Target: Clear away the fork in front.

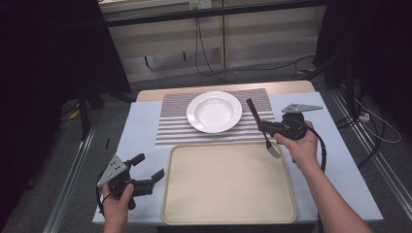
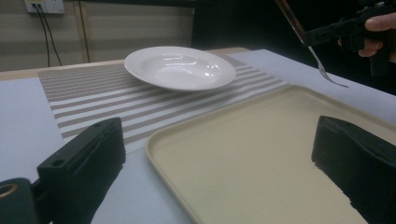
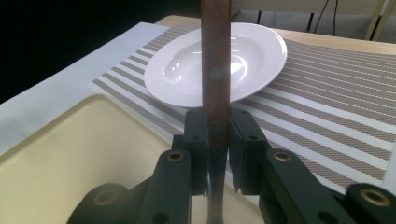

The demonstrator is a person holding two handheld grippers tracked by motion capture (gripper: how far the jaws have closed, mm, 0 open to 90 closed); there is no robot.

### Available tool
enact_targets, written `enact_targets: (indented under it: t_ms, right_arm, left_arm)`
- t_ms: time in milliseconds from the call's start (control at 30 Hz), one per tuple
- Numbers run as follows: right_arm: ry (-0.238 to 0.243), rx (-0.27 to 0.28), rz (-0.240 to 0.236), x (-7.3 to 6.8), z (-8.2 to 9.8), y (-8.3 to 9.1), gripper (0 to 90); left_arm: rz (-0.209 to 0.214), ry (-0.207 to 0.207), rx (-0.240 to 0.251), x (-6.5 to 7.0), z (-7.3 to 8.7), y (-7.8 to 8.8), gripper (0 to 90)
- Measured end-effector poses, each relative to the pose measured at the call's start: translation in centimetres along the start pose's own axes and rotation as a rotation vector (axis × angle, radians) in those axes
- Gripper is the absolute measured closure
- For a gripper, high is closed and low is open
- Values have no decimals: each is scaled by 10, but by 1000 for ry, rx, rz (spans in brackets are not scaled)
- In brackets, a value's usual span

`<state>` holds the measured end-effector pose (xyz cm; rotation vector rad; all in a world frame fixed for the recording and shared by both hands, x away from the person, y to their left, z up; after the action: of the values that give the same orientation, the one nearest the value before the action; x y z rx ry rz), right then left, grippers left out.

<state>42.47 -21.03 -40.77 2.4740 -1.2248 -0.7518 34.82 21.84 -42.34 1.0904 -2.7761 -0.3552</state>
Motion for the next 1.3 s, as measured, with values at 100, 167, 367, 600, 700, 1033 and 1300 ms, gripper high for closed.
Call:
enact_targets:
  t_ms: [100, 167, 367, 600, 700, 1033, 1300]
  right_arm:
    - [-9, 14, -31, -7, 6, -1, 787]
    - [-11, 18, -42, -10, 10, -3, 788]
    - [22, 14, -70, -24, 14, -10, 787]
    - [27, 35, -125, -40, 13, -14, 787]
    - [36, 40, -137, -47, 14, -16, 787]
    - [45, 39, -173, -65, 23, -22, 787]
    - [51, 28, -192, -74, 29, -26, 787]
  left_arm:
    - [3, -4, -7, 1, 0, -2, 30]
    - [6, -6, -13, 1, 0, -3, 30]
    - [7, -3, -7, 3, -4, -5, 30]
    - [19, -16, -6, 8, -10, -11, 30]
    - [28, -19, -8, 11, -13, -16, 30]
    - [56, -14, -21, 19, -25, -35, 30]
    - [81, -12, -19, 25, -37, -55, 30]
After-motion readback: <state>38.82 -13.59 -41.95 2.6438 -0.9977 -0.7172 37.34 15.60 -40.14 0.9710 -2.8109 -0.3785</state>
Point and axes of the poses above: each handheld gripper's, and its own axes: y roughly backward along the jaws, z roughly out of its underside, x roughly to its right, the point moved 5 cm from there along -y, roughly forward along the jaws, and after that the axes turned 6 degrees about -y, right-handed, at the moved point
